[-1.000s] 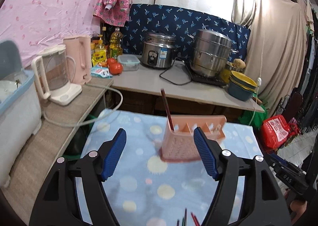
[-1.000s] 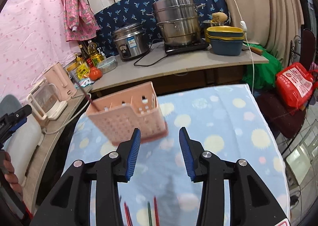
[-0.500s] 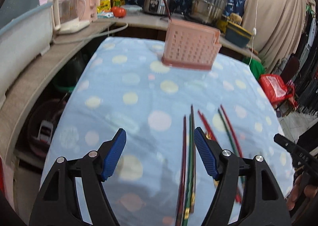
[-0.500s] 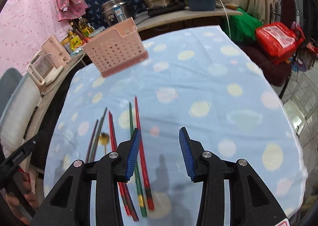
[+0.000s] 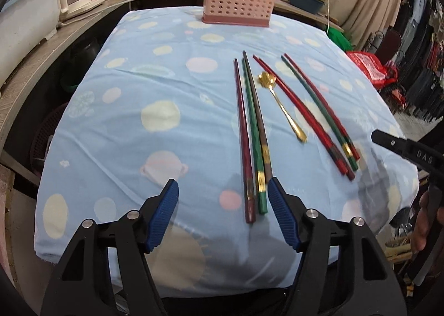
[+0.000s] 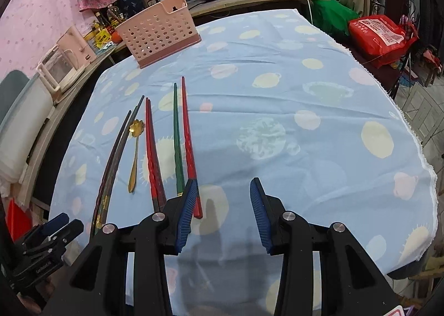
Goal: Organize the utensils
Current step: 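Return both tools to the table and grasp another dark-red chopstick with the left tool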
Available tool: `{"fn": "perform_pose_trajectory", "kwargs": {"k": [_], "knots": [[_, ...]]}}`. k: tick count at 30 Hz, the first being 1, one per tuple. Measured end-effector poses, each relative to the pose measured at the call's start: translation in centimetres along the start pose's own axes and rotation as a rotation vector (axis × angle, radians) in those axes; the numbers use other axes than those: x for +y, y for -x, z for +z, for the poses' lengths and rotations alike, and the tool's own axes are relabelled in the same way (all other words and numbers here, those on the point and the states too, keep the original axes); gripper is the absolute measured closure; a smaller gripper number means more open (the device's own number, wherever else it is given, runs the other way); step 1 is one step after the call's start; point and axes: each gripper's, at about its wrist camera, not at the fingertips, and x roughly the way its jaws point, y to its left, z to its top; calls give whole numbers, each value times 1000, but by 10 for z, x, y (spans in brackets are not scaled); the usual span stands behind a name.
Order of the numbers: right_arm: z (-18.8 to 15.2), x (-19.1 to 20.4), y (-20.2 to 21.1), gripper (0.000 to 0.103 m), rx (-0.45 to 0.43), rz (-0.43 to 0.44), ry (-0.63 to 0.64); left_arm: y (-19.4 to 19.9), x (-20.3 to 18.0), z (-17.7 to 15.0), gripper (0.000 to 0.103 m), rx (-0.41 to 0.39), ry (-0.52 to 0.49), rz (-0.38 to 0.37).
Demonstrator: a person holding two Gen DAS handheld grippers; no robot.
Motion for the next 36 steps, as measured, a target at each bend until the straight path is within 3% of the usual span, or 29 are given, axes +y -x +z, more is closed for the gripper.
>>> {"fn": "perform_pose_trajectory", "kwargs": {"k": [14,19,22,24,27,30,36], "knots": [[-6,7,-1,64,7,9,10,-16,-1,-1,52,20,3,38],[-7,10,-5,64,19,11,19,-21,-9,-2,55,15,-48,89],[-9,11,-9,64,28,11,24,-21,-9,-1,62,11,-49,87],[-9,13,-11,68,33,10,36,-21,-8,0,75,9,-46,83],[-10,19,-15,80,39,-1,68,-21,-8,0,83,10,-46,70],[-11,22,-20,86,45,1,85,-21,-11,0,87,9,-49,64],[-9,28,-30,87,50,-9,107,-21,-9,2,90,16,-23,39]]}}
